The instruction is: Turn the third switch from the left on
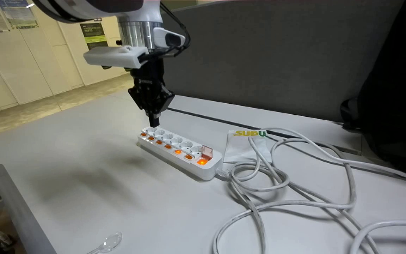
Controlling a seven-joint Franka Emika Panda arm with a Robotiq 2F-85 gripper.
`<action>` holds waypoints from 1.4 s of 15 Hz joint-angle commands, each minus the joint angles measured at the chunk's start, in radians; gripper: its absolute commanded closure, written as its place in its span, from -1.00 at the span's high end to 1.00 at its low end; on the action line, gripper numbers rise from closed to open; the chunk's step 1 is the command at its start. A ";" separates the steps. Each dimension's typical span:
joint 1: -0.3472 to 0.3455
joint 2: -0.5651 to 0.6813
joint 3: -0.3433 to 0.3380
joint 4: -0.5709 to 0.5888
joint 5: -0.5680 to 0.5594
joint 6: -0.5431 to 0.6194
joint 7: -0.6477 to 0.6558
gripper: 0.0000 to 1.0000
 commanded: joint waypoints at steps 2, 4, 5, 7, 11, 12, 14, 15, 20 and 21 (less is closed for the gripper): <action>0.010 0.077 0.011 0.089 0.010 -0.021 -0.004 -1.00; 0.021 0.100 0.013 0.106 0.000 -0.018 0.004 -1.00; 0.032 0.110 0.013 0.108 -0.009 -0.014 0.011 -1.00; 0.054 0.122 0.005 0.110 -0.031 0.006 0.033 -1.00; 0.079 0.143 -0.009 0.115 -0.055 0.046 0.052 -1.00; 0.082 0.148 -0.010 0.116 -0.058 0.050 0.052 -1.00; 0.088 0.157 -0.016 0.118 -0.073 0.055 0.060 -1.00; 0.090 0.160 -0.018 0.118 -0.077 0.055 0.063 -1.00; 0.094 0.178 -0.032 0.122 -0.101 0.048 0.069 -1.00; 0.093 0.184 -0.033 0.124 -0.103 0.048 0.068 -1.00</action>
